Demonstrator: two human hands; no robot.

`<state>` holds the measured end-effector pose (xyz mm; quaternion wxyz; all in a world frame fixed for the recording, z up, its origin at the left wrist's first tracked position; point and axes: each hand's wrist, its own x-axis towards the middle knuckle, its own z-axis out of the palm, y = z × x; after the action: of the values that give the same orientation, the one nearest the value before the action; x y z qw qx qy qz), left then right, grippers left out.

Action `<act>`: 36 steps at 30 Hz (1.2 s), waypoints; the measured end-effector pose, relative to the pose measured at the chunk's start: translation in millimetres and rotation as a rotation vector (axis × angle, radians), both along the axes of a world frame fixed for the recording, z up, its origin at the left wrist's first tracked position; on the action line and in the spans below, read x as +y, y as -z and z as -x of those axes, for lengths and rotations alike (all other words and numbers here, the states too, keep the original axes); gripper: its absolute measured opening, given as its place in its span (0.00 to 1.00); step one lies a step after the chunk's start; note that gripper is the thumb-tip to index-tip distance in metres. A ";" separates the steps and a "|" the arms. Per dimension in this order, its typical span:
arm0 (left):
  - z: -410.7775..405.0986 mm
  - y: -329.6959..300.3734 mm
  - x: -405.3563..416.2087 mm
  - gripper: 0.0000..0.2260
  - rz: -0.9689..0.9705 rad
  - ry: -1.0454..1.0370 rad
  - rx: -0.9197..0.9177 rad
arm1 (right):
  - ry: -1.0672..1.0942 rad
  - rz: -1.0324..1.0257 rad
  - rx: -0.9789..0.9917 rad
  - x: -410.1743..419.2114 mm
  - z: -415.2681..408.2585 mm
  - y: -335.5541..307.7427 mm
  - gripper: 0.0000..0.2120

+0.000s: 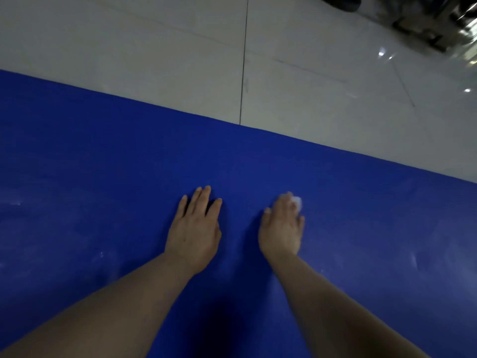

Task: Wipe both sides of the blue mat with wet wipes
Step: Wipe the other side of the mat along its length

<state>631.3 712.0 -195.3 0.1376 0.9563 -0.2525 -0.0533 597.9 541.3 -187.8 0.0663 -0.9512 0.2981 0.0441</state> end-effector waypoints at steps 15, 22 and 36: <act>0.0 18.6 -1.1 0.20 0.185 -0.050 -0.037 | -0.378 0.050 0.011 -8.2 -52.9 -1.9 0.26; 0.7 15.3 -0.7 0.20 0.326 -0.103 -0.014 | -0.239 0.103 0.030 -36.4 -46.3 9.1 0.26; 0.6 15.3 -1.3 0.22 0.303 -0.076 0.010 | 0.070 0.014 0.012 -44.4 -15.9 7.8 0.24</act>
<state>630.7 710.7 -210.6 0.2833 0.9332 -0.2205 -0.0139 613.8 496.9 -195.6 0.0593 -0.9403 0.3320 0.0455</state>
